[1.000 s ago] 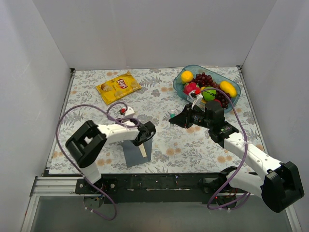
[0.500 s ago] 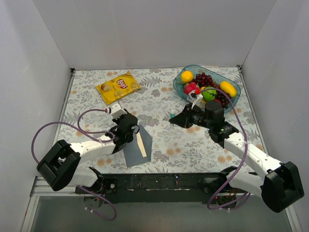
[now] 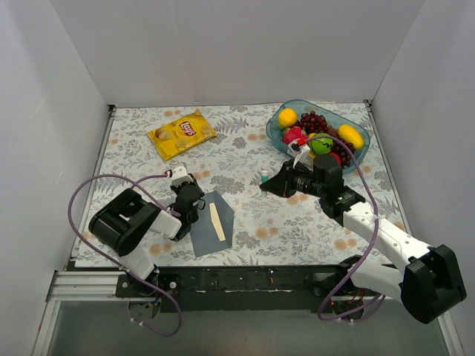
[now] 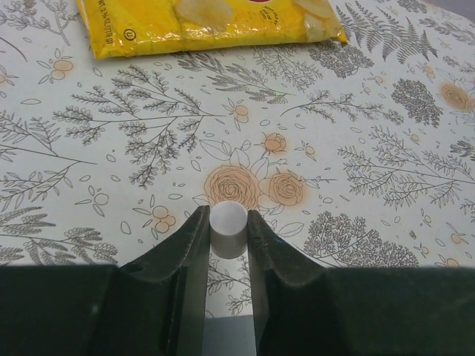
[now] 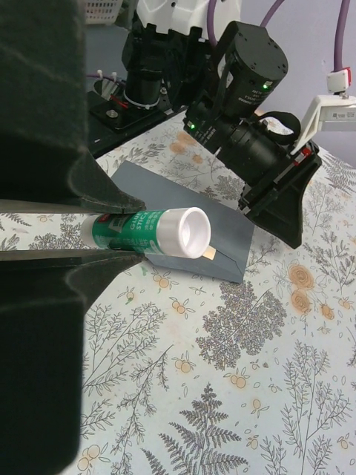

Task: Place the letter into the envelope and seal it
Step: Place the solid glue cap at the center of the board.

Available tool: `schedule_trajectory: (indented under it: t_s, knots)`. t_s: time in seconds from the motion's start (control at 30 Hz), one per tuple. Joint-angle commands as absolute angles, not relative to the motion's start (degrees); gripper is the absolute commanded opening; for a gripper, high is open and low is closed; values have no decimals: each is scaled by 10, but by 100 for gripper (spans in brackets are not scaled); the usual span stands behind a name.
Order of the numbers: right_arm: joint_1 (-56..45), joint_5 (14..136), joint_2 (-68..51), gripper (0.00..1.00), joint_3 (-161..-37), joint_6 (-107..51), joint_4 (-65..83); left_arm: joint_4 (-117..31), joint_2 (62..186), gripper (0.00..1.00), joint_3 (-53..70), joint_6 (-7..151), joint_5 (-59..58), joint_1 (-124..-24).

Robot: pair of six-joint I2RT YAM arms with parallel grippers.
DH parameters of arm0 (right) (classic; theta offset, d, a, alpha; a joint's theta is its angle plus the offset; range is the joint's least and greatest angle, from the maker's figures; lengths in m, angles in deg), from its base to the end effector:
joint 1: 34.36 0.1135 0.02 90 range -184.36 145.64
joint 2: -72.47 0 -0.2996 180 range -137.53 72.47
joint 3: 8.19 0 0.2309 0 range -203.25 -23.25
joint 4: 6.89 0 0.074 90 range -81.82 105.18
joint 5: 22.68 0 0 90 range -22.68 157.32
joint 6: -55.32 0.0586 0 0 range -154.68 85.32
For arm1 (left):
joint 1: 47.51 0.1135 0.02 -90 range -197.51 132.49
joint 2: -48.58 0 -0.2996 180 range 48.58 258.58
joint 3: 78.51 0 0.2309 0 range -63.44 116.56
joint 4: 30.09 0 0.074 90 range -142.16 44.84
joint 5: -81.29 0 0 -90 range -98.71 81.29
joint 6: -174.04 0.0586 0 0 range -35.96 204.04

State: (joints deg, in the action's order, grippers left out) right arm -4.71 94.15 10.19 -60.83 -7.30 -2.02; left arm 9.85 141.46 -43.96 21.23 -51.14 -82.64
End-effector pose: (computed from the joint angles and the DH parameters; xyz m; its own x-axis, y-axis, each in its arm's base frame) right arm 0.1873 0.1370 0.3084 -0.5710 0.1472 -0.8076 -0.6291 0.5537 0.5456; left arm 0.2416 -0.1216 0.1792 -0.0299 -0.7817 -0.6229 -0.2747 0.6057 -0.7468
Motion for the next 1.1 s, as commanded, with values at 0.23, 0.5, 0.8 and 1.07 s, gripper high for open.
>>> schedule_trajectory:
  t_s: [0.23, 0.5, 0.8, 1.07]
  knots:
    - [-47, 931, 108, 1, -611, -87, -18, 237, 1518, 0, -390, 278, -447, -819]
    - [-47, 931, 102, 1, -613, -92, -17, 240, 1563, 0, -367, 283, -441, -819]
    - [-47, 931, 103, 1, -610, -94, -18, 169, 1559, 3, -377, 222, -452, -828]
    - [-47, 939, 97, 1, -612, -91, -21, 202, 1606, 9, -394, 220, -511, -849]
